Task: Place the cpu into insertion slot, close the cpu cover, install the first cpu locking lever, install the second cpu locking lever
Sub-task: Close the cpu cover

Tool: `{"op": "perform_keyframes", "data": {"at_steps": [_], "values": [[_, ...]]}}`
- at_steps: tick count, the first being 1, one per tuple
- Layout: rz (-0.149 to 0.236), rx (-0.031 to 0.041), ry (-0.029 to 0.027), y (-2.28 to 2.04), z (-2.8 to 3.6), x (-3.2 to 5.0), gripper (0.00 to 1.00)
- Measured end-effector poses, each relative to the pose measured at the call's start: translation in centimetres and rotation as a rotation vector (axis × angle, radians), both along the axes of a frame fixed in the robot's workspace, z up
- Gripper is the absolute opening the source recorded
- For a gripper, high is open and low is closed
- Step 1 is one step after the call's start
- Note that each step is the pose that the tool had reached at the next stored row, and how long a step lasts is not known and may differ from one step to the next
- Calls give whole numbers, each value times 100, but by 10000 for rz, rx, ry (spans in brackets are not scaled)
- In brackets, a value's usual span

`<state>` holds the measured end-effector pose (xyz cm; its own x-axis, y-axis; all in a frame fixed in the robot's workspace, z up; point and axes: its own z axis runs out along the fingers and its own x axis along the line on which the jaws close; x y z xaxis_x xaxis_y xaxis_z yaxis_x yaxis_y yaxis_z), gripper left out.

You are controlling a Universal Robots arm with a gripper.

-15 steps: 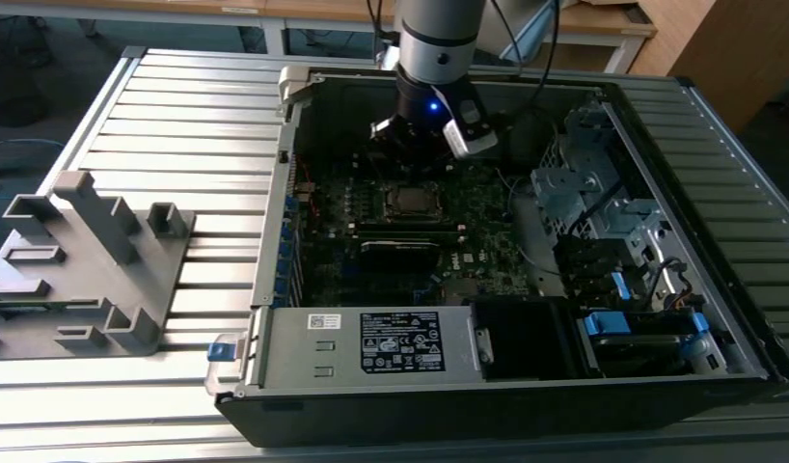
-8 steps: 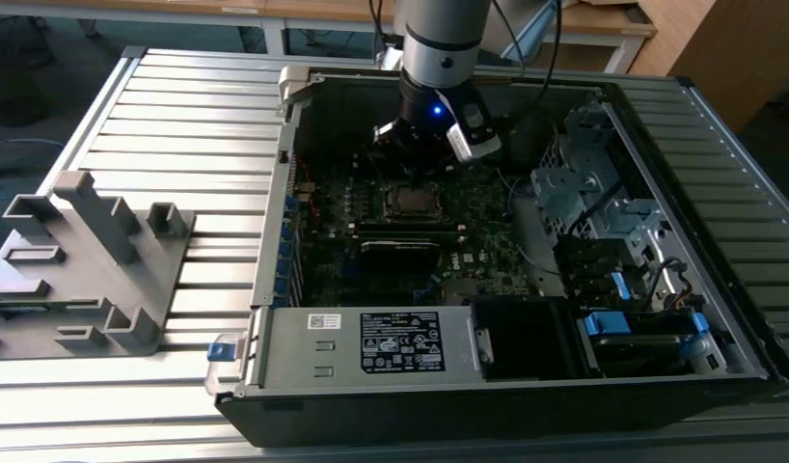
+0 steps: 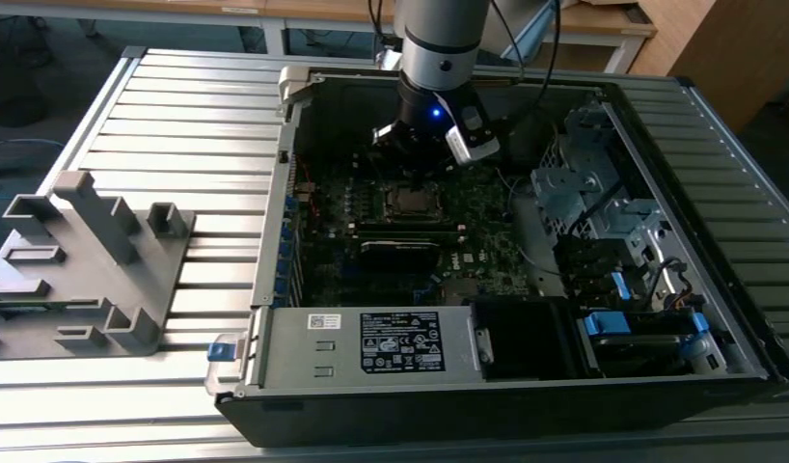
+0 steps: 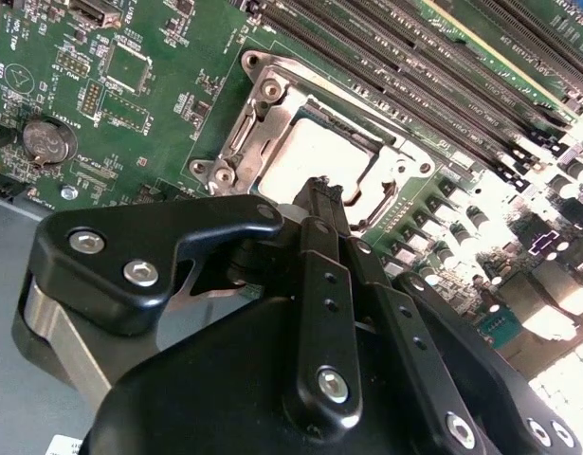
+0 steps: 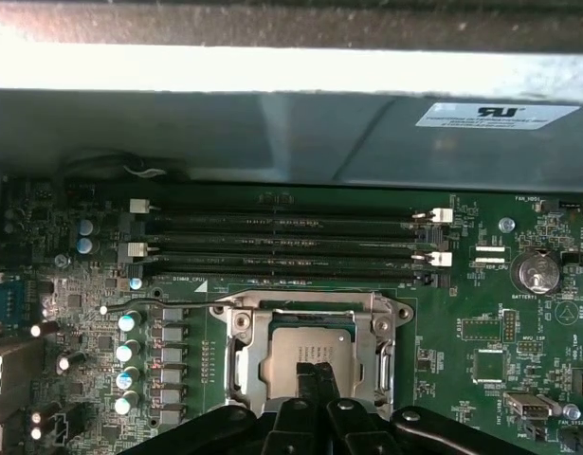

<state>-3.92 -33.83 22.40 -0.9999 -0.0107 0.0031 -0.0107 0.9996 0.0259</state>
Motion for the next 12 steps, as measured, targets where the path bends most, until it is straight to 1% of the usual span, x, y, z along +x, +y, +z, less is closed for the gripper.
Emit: {"op": "perform_keyframes", "data": {"at_steps": [9, 12], "values": [[-19, 3, -10, -2, -11, -3, 11], [-310, 1, -8, -2, -16, -3, 11]]}}
